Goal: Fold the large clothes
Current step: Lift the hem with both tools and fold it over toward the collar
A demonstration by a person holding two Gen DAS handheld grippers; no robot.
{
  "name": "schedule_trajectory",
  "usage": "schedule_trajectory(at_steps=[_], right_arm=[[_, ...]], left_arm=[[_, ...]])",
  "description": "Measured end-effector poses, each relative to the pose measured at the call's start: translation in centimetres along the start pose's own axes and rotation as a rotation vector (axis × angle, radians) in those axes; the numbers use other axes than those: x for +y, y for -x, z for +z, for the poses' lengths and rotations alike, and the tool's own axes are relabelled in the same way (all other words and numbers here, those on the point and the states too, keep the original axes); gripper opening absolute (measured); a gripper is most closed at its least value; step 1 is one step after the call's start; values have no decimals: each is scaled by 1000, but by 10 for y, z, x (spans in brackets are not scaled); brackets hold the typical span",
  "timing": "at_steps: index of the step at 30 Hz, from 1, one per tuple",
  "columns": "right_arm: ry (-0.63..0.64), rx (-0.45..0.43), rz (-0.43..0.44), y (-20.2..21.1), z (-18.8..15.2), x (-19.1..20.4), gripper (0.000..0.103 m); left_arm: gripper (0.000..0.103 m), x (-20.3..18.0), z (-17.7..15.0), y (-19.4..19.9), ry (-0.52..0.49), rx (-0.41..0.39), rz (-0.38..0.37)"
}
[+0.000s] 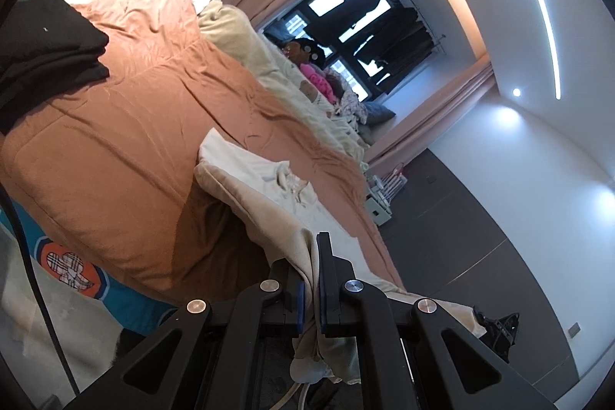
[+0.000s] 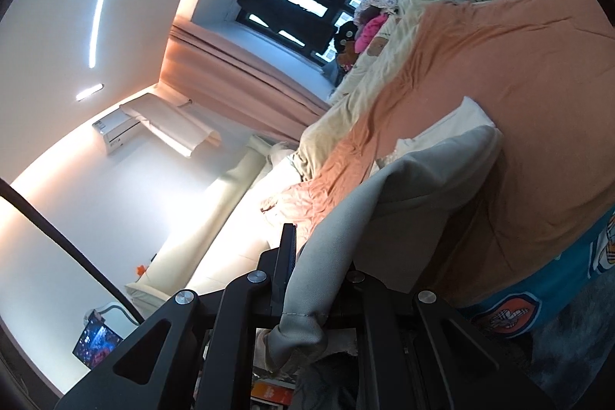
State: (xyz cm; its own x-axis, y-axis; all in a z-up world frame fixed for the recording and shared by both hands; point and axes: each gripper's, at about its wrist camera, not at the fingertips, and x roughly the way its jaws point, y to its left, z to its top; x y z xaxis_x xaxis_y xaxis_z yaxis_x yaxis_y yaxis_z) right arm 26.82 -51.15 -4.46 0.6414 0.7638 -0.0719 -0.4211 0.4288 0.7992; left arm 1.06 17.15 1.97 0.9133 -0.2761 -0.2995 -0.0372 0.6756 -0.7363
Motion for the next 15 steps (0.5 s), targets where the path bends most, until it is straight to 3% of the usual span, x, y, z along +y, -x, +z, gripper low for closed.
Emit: schedule_trajectory(at_steps=[15], right_arm=[[-17,1,-3,2,17,-26,7]], left_arm=[[5,-8,-5,10,-8,-21,19]])
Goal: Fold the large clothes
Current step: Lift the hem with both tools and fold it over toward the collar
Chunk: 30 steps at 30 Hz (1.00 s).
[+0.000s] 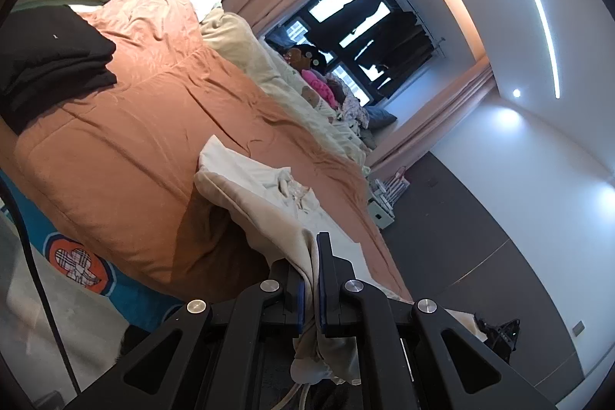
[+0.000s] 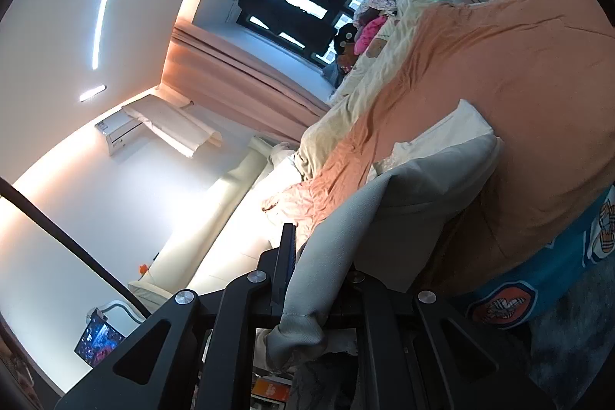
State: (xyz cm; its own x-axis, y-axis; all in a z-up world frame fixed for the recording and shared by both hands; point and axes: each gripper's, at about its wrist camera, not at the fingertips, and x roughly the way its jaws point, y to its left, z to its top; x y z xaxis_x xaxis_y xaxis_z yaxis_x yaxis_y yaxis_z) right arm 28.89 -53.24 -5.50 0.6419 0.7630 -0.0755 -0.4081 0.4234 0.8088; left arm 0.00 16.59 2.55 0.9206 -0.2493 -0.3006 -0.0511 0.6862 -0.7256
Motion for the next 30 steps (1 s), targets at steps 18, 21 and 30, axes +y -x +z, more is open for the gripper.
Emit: schedule_trajectory(at_steps=[18,21,30], right_arm=[[1,-53,24,-47,61,-19,7],[1,-62,15,-69,78,-22,7],[3,-65,-10,-150,132,-28,7]], left_arm=[[5,-36,63,-55,-83,-62,23],[5,-39,82,-78,-84,-65,35],[5,-38,139,-152,-108,-43,63]])
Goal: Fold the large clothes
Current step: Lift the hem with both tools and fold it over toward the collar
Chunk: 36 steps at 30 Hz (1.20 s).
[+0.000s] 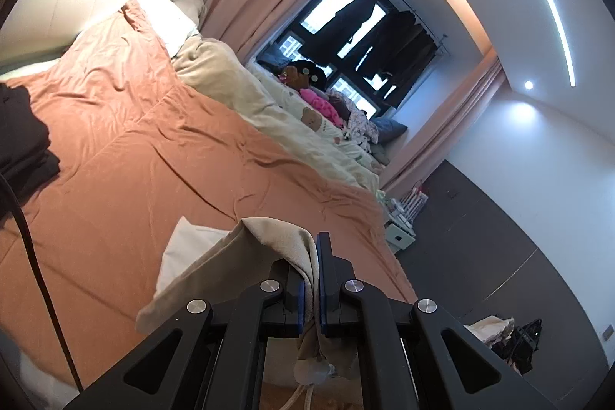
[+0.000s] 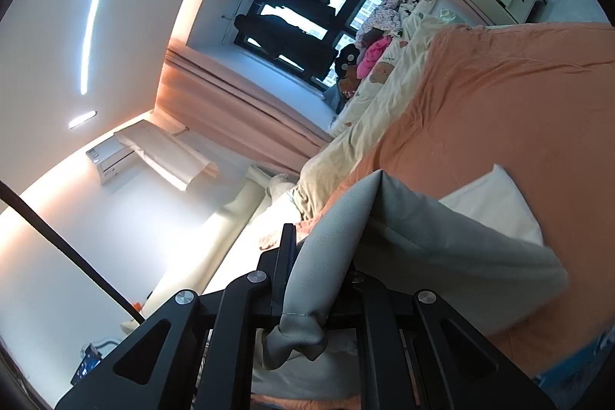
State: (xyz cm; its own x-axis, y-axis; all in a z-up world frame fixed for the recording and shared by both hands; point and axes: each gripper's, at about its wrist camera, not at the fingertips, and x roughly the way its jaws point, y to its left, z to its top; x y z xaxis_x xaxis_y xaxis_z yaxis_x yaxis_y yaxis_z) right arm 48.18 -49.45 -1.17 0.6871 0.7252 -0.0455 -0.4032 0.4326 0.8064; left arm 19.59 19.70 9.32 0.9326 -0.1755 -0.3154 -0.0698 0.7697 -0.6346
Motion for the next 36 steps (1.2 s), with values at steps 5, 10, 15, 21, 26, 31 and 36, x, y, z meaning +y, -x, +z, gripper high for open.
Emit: schedule_trajectory(at_steps=[5,10,15,21,26,31,36], right_arm=[[-12,7,-26,-40,13,-10,7],[-41,18,-68,-71,22,-23,7],[-51,29,-112,-93,30,-29,7],[-89,64,-172,-115,33,-40,8],[-148,87,-210,-132,32,-51,11],[-192,126,-255,-147,33,-57,11],[-245,157,-258,-155,38,-59,21]], left_arm=[[5,12,17,-42,5,32,31],[5,33,25,-83,33,70,42],[5,49,25,-124,46,114,71],[5,73,19,-168,65,164,110],[5,92,11,-200,79,204,140],[5,111,3,-230,90,247,176],[16,123,-3,-255,90,293,203]])
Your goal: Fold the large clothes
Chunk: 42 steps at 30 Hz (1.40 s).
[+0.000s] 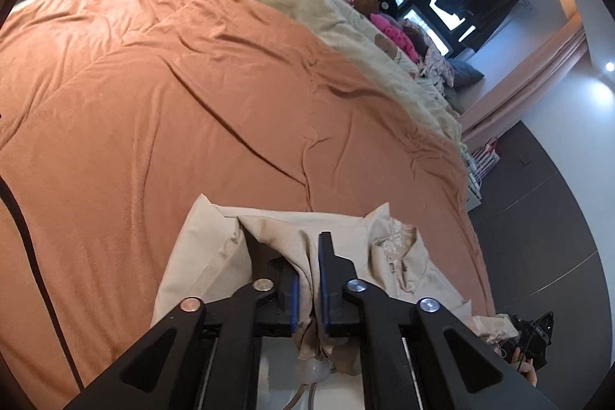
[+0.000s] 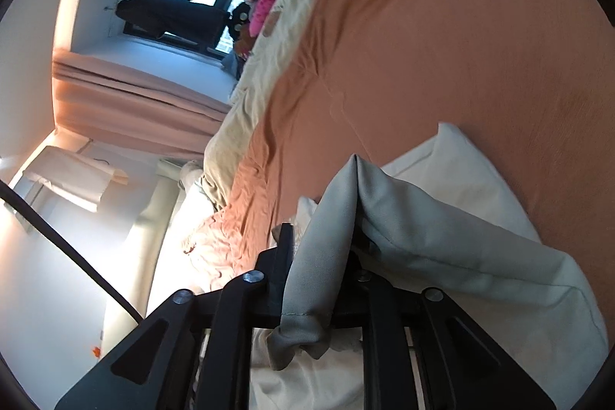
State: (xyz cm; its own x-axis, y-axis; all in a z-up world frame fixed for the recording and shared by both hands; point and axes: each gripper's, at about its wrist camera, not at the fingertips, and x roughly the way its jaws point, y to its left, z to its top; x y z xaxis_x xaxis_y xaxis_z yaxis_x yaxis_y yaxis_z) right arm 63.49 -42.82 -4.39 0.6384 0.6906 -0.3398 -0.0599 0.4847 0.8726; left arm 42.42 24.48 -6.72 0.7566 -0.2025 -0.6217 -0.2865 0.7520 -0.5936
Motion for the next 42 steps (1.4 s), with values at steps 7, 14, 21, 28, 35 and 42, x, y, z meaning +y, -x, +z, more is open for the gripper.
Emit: schedule_trajectory(at_steps=[7,14,21,28,35,42], right_arm=[[27,-8,8,13,-5,18,87],[149,54,-96,9,-16,53,87],[202,139,-194,-26,-19,76,81],[456,249,-315,-60,-23,122,73],[717,354,-495,-92,-44,142,73],[873,389,-589,-102,-64,135,33]], left_arm=[[86,-3,-1,2,6,-45,-5],[86,-31,-14,-11,-98,12,32],[86,-56,-26,-51,-155,88,67],[86,-94,-44,-94,-346,197,94],[75,-99,-78,-148,-520,379,227],[36,-90,-95,-160,-597,391,263]])
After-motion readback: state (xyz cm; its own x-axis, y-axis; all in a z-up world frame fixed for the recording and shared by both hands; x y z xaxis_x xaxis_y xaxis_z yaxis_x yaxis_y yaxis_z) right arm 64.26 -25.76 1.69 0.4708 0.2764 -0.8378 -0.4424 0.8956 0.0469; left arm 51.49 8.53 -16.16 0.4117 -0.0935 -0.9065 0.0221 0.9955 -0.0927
